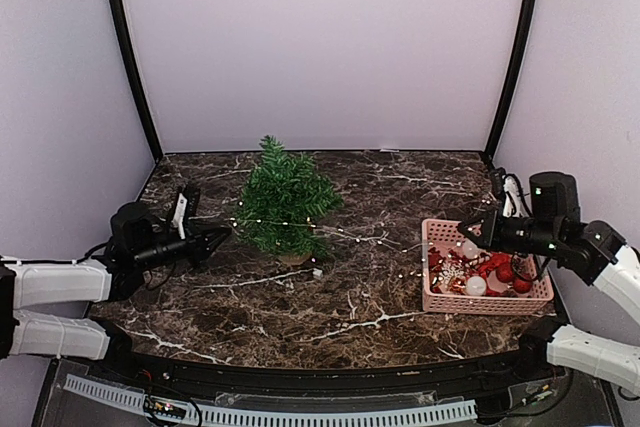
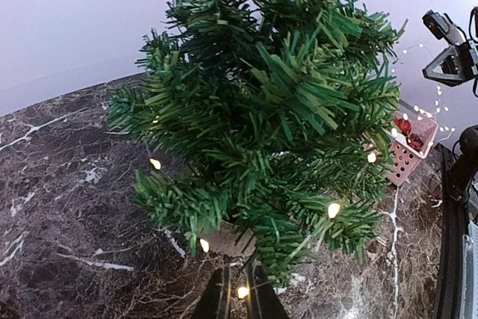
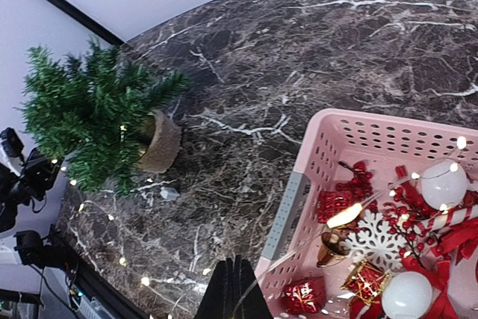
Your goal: Decorate the small christmas tree
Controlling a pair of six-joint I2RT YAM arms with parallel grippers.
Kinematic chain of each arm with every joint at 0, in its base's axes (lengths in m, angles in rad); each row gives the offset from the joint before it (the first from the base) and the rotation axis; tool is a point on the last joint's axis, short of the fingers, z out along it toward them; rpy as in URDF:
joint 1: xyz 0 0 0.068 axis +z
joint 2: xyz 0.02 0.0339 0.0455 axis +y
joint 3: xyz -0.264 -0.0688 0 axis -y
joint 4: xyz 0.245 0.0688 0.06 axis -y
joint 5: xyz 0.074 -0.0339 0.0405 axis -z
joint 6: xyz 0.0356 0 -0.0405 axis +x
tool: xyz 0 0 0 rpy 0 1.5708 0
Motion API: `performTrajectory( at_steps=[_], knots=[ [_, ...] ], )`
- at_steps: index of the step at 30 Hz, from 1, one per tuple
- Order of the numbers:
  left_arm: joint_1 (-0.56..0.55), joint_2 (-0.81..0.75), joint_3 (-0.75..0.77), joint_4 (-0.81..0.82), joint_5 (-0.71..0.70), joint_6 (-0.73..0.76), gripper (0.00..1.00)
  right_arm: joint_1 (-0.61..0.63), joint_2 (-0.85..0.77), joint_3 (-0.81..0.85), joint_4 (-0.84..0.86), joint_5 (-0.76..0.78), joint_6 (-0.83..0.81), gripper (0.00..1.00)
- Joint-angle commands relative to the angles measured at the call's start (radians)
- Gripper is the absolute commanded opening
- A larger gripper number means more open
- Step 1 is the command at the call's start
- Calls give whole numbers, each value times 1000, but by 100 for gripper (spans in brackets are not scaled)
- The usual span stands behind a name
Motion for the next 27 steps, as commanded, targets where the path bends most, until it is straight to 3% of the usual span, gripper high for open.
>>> performTrajectory(
  at_steps=[1,10,12,15,19,27],
  knots=[
    [-60,13,67,-85,-84,98,8,-3,49,77,2,143,-22,0],
    [-116,94,137,-135,-126,141,16,-4,169,176,27,342,-42,0],
    [-116,101,156,-147,-113,127,23,-5,208,211,44,376,-60,0],
    [-117,92,177,-163,-105,115,44,-4,278,266,77,424,-100,0],
    [-117,40,167,-183,-109,56,61,-5,386,335,116,485,-157,0],
    [-116,-127,121,-284,-148,-15,75,-18,603,469,197,531,-239,0]
  ],
)
